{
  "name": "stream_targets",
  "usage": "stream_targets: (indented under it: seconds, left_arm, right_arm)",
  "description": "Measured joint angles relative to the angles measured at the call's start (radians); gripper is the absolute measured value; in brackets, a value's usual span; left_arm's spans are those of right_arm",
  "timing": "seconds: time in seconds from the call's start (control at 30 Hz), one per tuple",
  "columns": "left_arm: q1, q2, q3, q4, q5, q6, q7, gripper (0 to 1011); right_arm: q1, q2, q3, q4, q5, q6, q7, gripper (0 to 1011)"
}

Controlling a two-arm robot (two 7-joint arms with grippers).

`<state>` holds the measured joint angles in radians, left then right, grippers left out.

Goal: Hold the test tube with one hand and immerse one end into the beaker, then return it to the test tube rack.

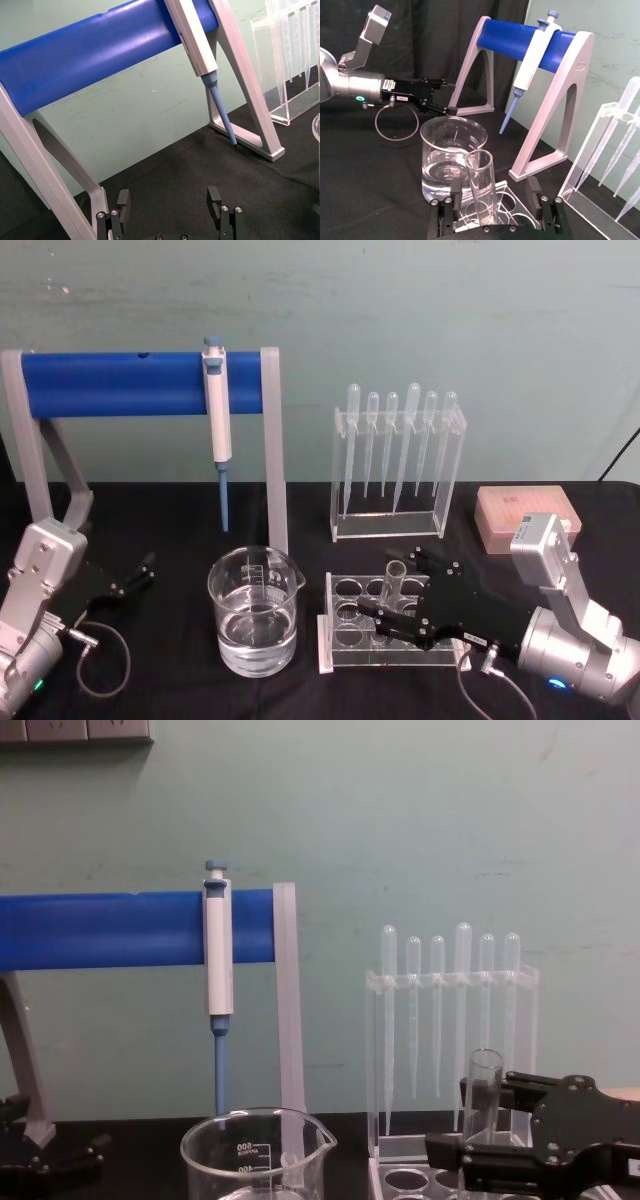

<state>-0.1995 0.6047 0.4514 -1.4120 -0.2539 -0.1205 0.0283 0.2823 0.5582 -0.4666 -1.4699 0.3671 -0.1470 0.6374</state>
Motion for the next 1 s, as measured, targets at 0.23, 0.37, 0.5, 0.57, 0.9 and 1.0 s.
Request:
stream_targets:
  seconds: [0.23,0.37,0.5,0.57,0.9,1.0]
  left_arm:
    - [0.0,0.0,0.0,0.0,0.0,0.0,0.0,1000]
    - [0.0,0.0,0.0,0.0,0.0,0.0,0.0,1000]
    - [0.0,0.0,0.0,0.0,0.0,0.0,0.0,1000]
    - [0.0,0.0,0.0,0.0,0.0,0.0,0.0,1000]
    - [0.0,0.0,0.0,0.0,0.0,0.0,0.0,1000]
    - [0.0,0.0,0.0,0.0,0.0,0.0,0.0,1000]
  right_arm:
    - [-0.001,0.001,0.001,-0.001,0.001,0.0,-0.001,630]
    - [-0.001,0.001,0.001,-0.001,0.001,0.0,-0.002,510]
    - [-0.001,0.001,0.001,-0.001,0.001,0.0,-0.003,392]
    - [-0.001,0.001,0.001,-0.002,0.001,0.0,-0.003,306]
    - [-0.003,0.001,0.004,-0.005,0.001,0.002,-0.005,226]
    - [-0.005,0.003,0.01,-0.016,0.0,0.011,-0.008,226]
